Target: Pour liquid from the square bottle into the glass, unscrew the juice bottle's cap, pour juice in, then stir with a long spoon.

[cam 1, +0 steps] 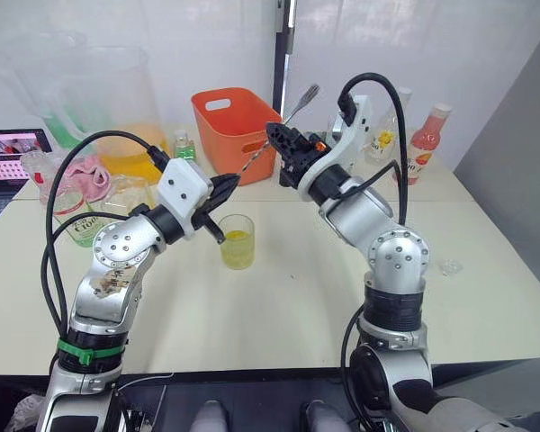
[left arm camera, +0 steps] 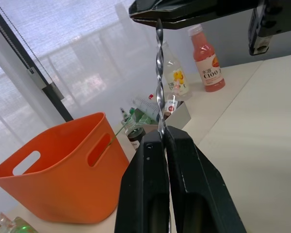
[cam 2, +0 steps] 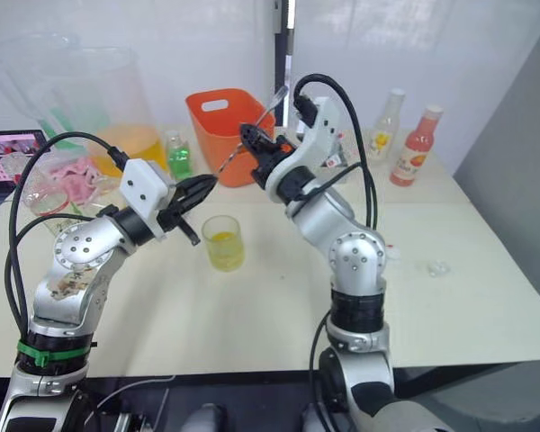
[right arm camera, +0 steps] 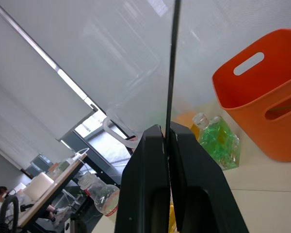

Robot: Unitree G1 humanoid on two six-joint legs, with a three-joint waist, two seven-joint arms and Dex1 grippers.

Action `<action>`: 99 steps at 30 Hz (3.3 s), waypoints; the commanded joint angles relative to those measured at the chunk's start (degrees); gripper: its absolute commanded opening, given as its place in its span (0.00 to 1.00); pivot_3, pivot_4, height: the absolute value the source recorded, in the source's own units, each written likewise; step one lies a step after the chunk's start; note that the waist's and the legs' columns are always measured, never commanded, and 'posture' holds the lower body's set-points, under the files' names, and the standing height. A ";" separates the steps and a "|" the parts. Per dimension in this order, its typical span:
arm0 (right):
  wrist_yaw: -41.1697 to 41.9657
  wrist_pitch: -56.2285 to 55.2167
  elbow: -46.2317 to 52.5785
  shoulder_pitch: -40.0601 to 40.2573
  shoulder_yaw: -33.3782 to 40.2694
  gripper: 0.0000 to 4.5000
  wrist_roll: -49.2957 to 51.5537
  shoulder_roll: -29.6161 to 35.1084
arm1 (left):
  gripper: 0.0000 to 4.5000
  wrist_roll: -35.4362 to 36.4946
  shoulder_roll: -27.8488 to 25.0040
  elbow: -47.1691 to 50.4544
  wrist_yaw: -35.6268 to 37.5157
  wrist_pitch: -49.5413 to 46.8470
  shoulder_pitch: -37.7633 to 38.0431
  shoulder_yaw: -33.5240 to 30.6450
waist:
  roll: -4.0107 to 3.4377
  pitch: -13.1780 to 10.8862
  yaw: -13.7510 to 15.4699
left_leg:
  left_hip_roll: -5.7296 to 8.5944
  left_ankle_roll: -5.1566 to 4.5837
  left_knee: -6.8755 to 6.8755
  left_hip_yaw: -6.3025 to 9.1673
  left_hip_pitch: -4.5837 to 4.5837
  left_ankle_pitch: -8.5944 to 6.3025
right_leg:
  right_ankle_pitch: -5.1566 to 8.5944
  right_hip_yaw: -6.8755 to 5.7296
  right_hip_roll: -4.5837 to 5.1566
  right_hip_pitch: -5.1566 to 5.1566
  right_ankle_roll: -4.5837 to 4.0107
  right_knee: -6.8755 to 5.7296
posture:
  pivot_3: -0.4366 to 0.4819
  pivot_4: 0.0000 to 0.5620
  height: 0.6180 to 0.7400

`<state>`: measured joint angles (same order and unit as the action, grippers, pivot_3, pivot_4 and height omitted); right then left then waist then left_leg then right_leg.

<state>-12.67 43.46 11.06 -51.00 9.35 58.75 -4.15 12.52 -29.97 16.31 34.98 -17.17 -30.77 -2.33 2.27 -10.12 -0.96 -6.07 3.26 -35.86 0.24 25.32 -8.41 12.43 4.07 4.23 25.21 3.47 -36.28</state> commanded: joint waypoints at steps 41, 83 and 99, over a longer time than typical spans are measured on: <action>42.08 -3.28 -16.26 -14.01 -11.32 0.00 -20.12 19.31 | 1.00 25.14 -16.94 -3.15 23.87 -8.85 24.81 -20.89 | -0.05 -0.03 -1.23 | -0.04 -0.01 0.70 -0.06 0.39 0.00 | 0.41 -0.03 -0.01 1.04 -0.37 -0.53 | 0.48 0.27 0.69; 53.22 -7.27 -15.10 -13.16 -21.07 0.00 -38.64 14.11 | 1.00 20.55 -15.09 -3.12 21.94 -5.77 26.70 -17.07 | -0.04 -0.03 -1.55 | -0.07 0.00 0.66 -0.06 0.25 0.00 | 0.46 -0.02 -0.08 1.05 -0.45 -0.79 | 0.48 0.27 0.69; 51.21 -7.74 -12.98 -9.46 -18.49 0.00 -35.70 7.17 | 1.00 20.76 -14.97 -3.31 22.43 -5.36 27.47 -17.78 | -0.03 -0.02 -1.48 | -0.08 0.00 0.65 -0.06 0.24 0.00 | 0.46 -0.02 -0.09 1.04 -0.45 -0.82 | 0.48 0.27 0.69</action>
<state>38.22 35.20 -4.94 -59.57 -10.49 21.15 3.48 32.87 -44.61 12.54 57.08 -23.81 -3.38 -18.81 2.23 -10.15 -2.44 -6.15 3.27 -35.21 0.18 25.56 -8.41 12.88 4.05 4.13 26.25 3.02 -37.10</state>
